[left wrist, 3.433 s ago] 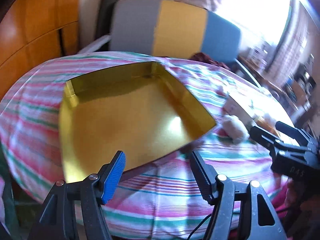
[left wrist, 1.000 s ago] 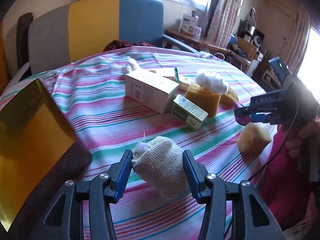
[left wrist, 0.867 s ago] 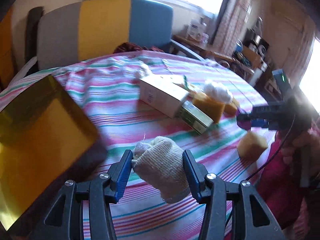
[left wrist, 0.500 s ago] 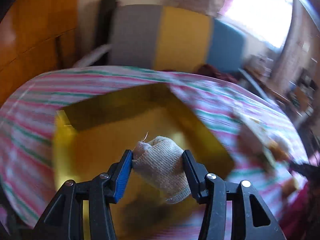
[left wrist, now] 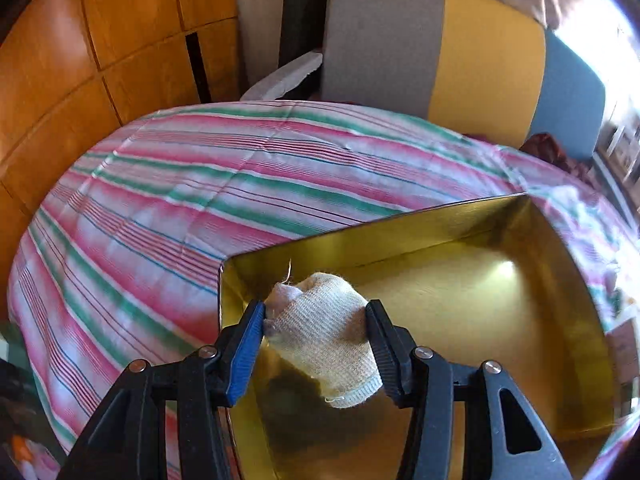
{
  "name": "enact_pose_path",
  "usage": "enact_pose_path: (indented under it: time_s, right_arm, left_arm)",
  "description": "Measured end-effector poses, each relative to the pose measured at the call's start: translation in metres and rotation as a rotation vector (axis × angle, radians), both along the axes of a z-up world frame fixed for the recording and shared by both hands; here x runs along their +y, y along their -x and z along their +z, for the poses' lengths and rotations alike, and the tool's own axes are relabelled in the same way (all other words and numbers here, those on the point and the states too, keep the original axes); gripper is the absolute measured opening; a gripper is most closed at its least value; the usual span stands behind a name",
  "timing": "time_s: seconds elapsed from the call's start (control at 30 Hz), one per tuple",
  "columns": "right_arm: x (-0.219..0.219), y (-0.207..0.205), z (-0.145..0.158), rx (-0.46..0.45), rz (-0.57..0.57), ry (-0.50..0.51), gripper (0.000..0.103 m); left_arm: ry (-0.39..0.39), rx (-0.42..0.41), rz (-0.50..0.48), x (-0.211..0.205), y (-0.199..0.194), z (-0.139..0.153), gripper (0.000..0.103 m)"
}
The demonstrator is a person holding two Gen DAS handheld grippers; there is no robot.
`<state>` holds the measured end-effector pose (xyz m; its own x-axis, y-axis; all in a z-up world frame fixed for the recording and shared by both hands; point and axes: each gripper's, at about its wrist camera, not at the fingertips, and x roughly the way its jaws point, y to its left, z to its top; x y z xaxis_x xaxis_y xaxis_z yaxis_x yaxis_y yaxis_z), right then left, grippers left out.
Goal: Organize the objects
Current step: 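Carry the glove into the gold tray and open the left gripper while the right holds the packet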
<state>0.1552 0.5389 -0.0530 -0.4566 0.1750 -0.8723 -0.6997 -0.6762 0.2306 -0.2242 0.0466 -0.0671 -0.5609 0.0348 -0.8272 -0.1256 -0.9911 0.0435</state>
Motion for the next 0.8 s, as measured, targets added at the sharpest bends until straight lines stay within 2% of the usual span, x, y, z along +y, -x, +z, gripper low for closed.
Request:
enact_pose_path:
  time_s: [0.2, 0.23, 0.27, 0.43, 0.6, 0.8]
  right_arm:
    - [-0.001, 0.001, 0.0, -0.003, 0.003, -0.002, 0.048]
    - [-0.001, 0.001, 0.0, -0.002, 0.003, -0.002, 0.048]
    - [-0.001, 0.001, 0.0, -0.001, 0.002, -0.002, 0.048]
    - [-0.002, 0.001, 0.001, 0.002, 0.002, -0.007, 0.048]
    - [-0.002, 0.0, 0.004, 0.016, -0.007, -0.025, 0.048]
    - [-0.007, -0.002, 0.018, 0.076, -0.004, -0.073, 0.048]
  left_arm:
    - [0.007, -0.005, 0.027, -0.001, 0.014, 0.001, 0.058]
    - [-0.002, -0.005, 0.027, -0.002, 0.015, 0.002, 0.064]
    - [-0.008, 0.006, 0.034, -0.004, 0.013, 0.006, 0.067]
    - [-0.029, 0.054, 0.047, -0.013, -0.005, 0.027, 0.07]
    - [-0.068, 0.103, 0.029, -0.017, -0.051, 0.048, 0.07]
    - [-0.118, 0.128, -0.042, -0.007, -0.125, 0.054, 0.069]
